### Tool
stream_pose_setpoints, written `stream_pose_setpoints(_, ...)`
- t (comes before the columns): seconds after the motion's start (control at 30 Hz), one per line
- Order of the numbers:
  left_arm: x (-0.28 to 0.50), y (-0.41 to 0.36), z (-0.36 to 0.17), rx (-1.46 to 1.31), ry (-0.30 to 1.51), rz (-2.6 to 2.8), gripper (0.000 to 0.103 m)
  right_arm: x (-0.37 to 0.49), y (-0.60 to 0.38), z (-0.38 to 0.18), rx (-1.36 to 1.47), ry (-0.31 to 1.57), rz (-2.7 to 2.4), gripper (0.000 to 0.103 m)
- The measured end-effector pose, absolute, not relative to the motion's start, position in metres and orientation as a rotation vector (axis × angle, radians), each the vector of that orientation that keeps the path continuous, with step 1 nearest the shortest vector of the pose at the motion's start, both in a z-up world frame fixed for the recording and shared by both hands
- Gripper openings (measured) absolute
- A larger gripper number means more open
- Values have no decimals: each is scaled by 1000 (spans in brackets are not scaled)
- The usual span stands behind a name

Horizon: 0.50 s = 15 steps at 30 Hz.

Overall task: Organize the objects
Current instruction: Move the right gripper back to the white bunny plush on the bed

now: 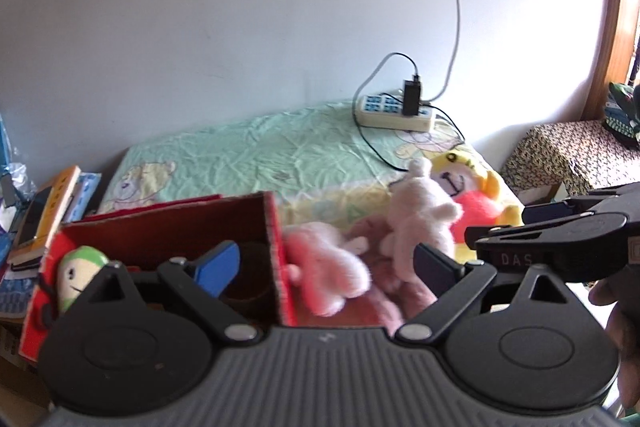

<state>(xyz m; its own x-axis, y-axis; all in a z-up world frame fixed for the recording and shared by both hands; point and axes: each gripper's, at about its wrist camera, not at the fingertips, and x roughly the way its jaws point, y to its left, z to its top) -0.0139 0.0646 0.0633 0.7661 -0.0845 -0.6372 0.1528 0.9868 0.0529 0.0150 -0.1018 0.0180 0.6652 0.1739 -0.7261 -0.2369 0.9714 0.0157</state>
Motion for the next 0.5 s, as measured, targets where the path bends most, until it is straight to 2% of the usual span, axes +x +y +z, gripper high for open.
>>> stream_pose_setpoints(0.5,9,-16,25,155,835,-98,95,18,-180,-3,-141,821,94,66)
